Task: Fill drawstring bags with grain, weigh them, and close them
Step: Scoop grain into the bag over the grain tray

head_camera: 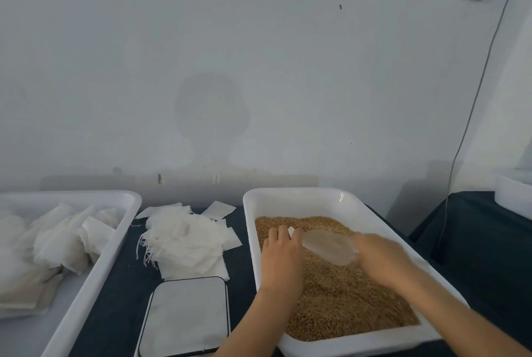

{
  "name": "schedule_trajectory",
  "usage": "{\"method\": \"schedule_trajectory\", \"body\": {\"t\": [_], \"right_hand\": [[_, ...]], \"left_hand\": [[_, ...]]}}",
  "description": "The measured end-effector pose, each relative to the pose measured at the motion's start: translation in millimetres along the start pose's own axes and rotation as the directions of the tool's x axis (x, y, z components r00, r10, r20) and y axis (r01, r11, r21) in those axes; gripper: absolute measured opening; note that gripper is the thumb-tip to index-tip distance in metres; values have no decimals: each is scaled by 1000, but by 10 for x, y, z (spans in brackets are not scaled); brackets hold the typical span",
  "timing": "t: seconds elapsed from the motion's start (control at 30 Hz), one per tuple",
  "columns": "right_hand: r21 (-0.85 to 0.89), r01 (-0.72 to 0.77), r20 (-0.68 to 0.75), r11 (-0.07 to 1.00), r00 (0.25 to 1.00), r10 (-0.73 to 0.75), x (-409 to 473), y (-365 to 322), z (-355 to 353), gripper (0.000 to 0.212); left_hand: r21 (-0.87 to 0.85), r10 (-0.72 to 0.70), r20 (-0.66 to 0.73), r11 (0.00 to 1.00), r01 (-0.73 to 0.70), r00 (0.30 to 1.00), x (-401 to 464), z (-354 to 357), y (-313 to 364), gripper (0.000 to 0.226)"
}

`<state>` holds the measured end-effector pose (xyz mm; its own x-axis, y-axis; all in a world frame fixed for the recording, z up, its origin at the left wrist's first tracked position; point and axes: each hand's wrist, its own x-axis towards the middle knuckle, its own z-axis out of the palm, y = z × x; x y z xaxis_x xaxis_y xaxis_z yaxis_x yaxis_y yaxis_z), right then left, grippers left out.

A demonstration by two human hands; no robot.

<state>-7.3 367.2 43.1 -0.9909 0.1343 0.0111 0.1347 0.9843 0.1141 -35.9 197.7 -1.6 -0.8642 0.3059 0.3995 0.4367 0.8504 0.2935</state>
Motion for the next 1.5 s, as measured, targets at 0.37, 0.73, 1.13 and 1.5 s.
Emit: {"method": "schedule_trajectory", "body": {"t": [0.37, 0.73, 1.13, 1.5], "right_hand": [[-284, 172, 138, 943, 981, -138, 173, -40, -90, 19], [292, 125, 151, 948, 973, -175, 103, 300, 196, 5], [363, 105, 93, 926, 985, -148, -275, 568, -459, 25], [-27, 150, 142, 988, 979, -145, -161, 306, -761, 14]], "left_hand": [[-65, -27, -78, 998, 22, 997, 11, 1, -10, 47], [-69, -28, -87, 997, 22, 996, 134, -38, -96, 40], [-73, 203, -1, 977, -203, 979, 237, 88, -148, 20], [-102, 334, 35, 939, -329, 942, 242, 82, -142, 14]]}}
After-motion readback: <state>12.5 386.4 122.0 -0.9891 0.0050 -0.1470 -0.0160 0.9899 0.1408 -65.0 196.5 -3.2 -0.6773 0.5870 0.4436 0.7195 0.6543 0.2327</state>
